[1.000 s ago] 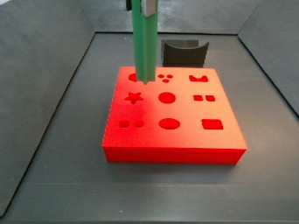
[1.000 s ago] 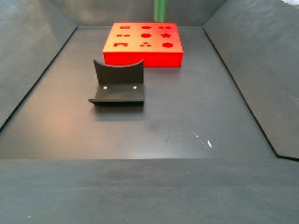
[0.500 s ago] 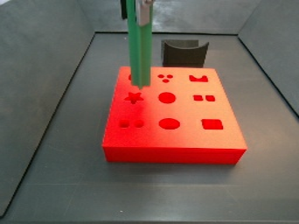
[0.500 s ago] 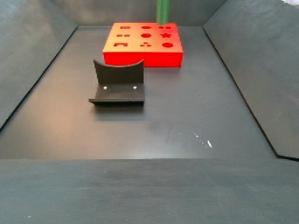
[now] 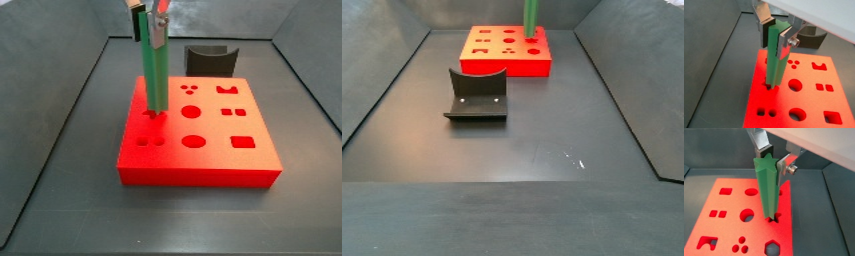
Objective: Insert the star object.
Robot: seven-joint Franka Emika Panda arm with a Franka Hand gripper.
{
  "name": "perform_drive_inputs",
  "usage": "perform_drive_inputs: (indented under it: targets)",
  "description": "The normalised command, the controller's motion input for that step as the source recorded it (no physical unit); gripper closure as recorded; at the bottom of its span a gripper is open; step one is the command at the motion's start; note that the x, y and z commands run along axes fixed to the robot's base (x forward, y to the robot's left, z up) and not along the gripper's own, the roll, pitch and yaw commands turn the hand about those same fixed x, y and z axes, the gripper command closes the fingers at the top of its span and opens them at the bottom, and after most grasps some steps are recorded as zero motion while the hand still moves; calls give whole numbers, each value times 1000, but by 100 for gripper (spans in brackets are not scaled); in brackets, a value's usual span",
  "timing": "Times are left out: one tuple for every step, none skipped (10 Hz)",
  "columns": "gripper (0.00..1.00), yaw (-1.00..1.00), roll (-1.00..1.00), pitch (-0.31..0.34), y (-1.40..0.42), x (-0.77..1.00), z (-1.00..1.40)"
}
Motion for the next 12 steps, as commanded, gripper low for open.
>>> perform_drive_inputs:
  targets:
    - [100,0,164,43,40,-43,-29]
    - [100,0,270,104,0,-69,-11]
    - [100,0,229,151,0,0,0]
    - [100,0,104,126,0,17,-80]
    - [100,0,109,86,0,0,-151]
    - [100,0,71,50,0,0,-140]
    - [100,74,69,56,0,37,-171]
    - [100,200,49,41,0,34,-151]
    - [100,289,81,53,0,120,-77]
    - [100,249,100,70,-43,226,-60]
    - [100,169,96,53,-31,174,-91]
    - [100,49,73,51,-143,303,0]
